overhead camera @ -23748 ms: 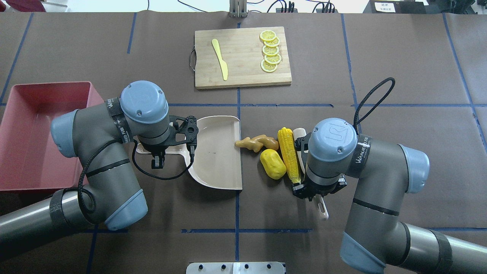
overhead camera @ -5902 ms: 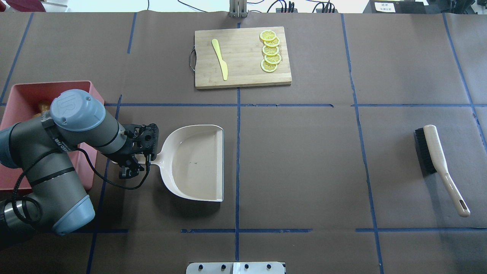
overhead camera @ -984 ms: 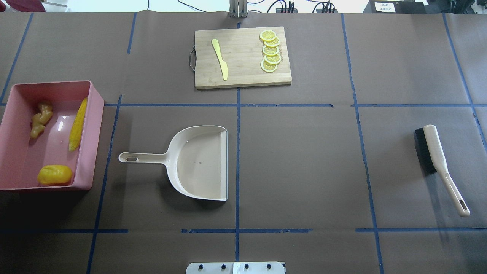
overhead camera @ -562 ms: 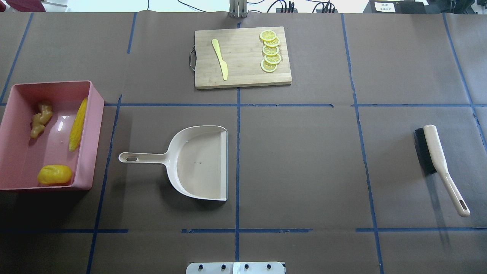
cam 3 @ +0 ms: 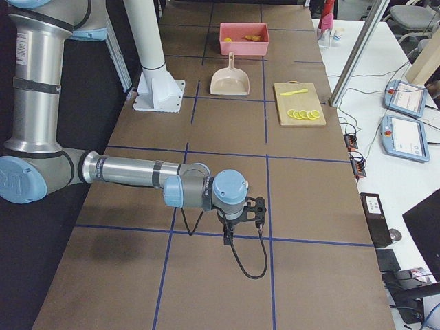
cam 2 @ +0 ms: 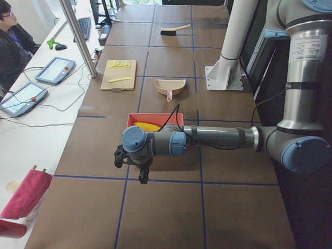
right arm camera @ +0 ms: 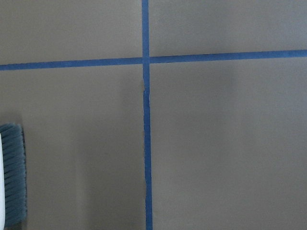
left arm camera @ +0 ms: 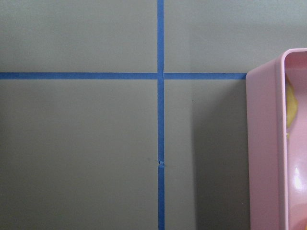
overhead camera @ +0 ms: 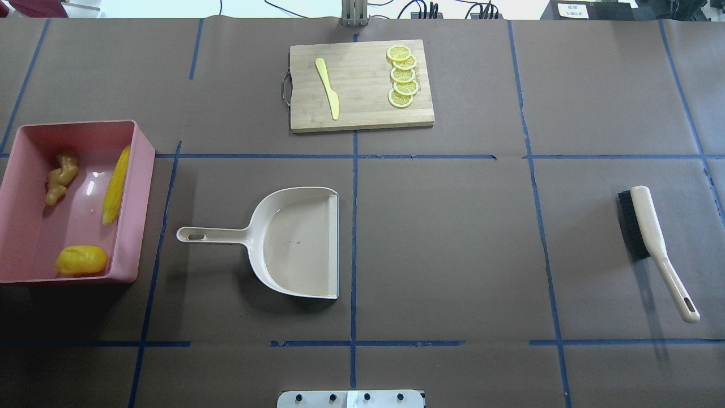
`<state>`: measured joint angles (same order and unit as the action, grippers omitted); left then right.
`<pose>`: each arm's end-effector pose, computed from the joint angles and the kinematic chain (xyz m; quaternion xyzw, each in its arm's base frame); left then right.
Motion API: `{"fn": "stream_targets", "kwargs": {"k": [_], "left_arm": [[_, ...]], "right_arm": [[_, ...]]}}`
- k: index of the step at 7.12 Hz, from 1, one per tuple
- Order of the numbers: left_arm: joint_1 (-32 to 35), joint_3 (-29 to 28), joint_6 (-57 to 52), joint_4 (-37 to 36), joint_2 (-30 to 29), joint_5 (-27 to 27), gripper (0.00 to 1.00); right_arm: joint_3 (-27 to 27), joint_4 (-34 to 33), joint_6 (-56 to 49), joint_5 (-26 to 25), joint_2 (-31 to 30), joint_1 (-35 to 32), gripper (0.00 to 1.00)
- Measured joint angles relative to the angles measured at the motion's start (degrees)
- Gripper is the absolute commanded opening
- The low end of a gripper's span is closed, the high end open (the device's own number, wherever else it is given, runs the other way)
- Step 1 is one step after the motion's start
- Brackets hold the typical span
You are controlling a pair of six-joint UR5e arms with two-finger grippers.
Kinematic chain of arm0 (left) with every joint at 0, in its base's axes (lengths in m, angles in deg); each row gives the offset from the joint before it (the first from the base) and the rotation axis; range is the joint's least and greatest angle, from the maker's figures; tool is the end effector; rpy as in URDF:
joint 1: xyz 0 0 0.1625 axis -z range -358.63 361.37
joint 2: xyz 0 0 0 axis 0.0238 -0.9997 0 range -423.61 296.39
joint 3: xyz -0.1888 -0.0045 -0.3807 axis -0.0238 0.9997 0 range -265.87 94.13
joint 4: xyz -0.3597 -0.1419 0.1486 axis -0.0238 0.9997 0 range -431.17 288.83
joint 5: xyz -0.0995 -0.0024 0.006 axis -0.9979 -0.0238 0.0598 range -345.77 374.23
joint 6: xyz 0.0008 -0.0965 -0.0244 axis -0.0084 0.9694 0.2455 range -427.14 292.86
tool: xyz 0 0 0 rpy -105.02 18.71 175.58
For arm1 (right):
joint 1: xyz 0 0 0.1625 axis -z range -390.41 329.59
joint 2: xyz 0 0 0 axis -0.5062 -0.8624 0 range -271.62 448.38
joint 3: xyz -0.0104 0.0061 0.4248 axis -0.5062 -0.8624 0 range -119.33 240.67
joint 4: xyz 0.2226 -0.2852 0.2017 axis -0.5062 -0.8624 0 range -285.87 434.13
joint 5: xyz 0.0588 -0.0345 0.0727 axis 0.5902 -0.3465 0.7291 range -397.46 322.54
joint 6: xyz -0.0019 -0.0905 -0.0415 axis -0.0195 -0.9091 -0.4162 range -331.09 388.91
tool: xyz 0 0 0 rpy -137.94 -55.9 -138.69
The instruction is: Sweep and dump trash into bin
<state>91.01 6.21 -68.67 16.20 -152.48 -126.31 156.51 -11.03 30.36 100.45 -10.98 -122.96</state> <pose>-0.0535 -0.4819 0.6470 -0.0089 0.4270 0.0086 0.9042 0.0781 -0.4205 0.6703 0.0143 -0.4058 0.0273 0.9134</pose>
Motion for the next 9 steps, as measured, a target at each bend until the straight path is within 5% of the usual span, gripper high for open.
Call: {"fn": "stream_targets", "kwargs": {"k": [9], "left_arm": [[0.2,-1.8,-4.9,0.1,1.4,3.3,1.0]], "right_arm": [[0.5,-0.5,0.7,0.4,1.1,-0.8,1.0]]}}
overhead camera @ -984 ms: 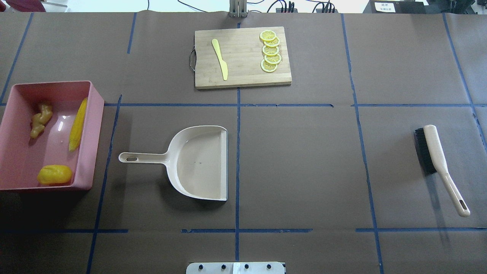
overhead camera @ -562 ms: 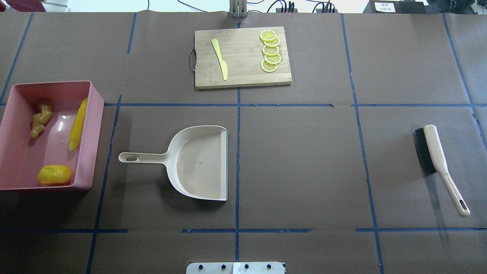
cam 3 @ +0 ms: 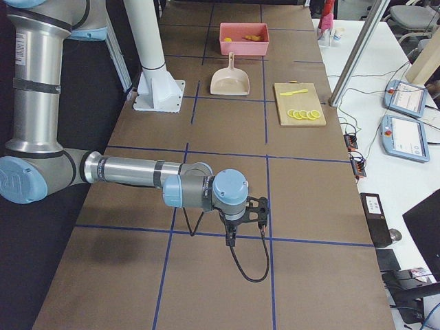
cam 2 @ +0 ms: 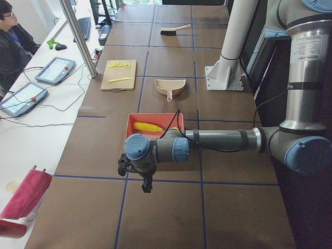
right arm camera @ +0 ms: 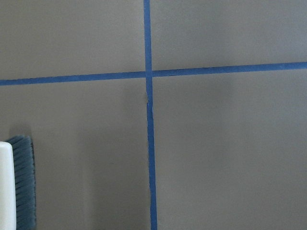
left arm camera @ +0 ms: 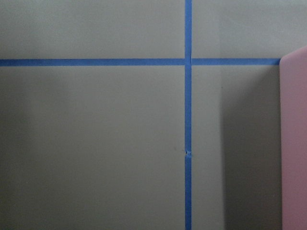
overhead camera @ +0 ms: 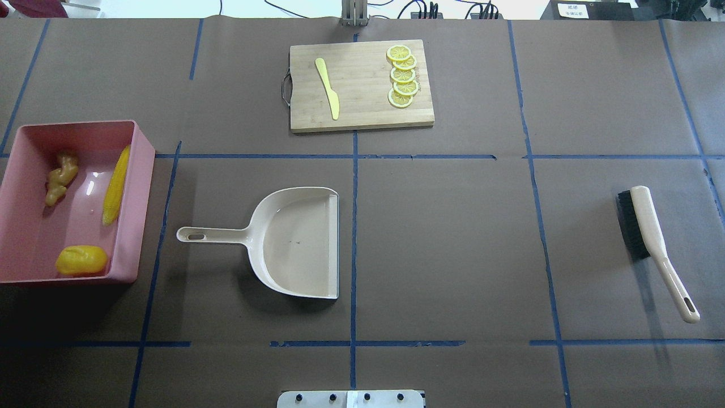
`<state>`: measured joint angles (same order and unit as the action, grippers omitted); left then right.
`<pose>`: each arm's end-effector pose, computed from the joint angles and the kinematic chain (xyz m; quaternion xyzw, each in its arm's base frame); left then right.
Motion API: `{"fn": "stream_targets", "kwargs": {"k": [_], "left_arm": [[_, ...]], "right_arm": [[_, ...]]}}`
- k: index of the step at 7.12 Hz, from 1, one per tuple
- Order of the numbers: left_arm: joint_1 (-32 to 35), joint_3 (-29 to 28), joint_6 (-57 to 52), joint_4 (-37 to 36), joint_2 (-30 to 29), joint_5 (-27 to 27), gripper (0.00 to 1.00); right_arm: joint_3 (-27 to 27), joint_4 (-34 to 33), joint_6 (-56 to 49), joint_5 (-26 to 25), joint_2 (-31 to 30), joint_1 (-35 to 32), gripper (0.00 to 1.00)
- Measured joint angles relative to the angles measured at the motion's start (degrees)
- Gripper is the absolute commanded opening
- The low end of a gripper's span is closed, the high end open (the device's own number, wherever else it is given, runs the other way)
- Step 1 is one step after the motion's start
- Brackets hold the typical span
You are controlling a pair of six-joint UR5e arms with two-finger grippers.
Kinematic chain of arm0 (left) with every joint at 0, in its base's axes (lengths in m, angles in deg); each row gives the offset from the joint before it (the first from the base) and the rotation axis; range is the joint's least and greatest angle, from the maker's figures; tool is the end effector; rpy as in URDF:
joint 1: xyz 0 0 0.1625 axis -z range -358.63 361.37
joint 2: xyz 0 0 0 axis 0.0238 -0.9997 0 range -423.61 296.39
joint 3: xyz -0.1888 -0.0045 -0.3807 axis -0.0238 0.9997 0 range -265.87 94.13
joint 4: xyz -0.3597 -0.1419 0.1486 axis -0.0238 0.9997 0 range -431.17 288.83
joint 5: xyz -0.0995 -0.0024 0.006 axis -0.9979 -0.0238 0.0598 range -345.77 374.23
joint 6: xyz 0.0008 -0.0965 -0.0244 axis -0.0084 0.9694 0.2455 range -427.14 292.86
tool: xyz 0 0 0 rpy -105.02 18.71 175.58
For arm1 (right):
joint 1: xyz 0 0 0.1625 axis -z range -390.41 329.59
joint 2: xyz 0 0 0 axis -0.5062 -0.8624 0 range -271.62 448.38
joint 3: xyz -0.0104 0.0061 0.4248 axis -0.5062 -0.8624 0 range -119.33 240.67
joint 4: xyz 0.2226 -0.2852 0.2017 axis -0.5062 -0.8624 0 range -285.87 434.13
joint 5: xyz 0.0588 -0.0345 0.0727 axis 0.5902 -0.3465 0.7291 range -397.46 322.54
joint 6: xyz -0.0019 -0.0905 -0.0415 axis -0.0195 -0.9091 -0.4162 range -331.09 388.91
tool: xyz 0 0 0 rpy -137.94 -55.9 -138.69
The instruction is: Sweep and dump trash into bin
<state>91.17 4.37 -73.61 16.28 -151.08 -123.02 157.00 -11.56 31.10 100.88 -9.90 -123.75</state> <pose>-0.0587 -0.4670 0.6784 -0.0167 0.4019 0.0363 0.9148 0.0840 -0.4289 0.6583 0.0228 -0.4091 0.0356 0.9115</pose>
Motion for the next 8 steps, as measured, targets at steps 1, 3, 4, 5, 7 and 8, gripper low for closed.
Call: {"fn": "stream_targets", "kwargs": {"k": [1,3,4,5,7,8], "left_arm": [[0.0,0.0,-0.6,0.0,0.2,0.0,1.0],[0.0,-0.1,-0.8,0.0,0.4,0.0,1.0],[0.0,-0.1,-0.8,0.0,0.4,0.0,1.0],[0.0,-0.1,-0.8,0.0,0.4,0.0,1.0],[0.0,-0.1,-0.8,0.0,0.3,0.0,1.0],[-0.1,-0.1,-0.8,0.0,0.3,0.0,1.0]], "right_arm": [[0.0,0.0,0.0,0.0,0.1,0.0,1.0],[0.0,0.1,0.0,0.0,0.2,0.0,1.0],[0.0,0.2,0.0,0.0,0.2,0.0,1.0],[0.0,0.3,0.0,0.0,0.2,0.0,1.0],[0.0,0.5,-0.1,0.0,0.2,0.0,1.0],[0.0,0.5,-0.1,0.0,0.3,0.0,1.0]]}}
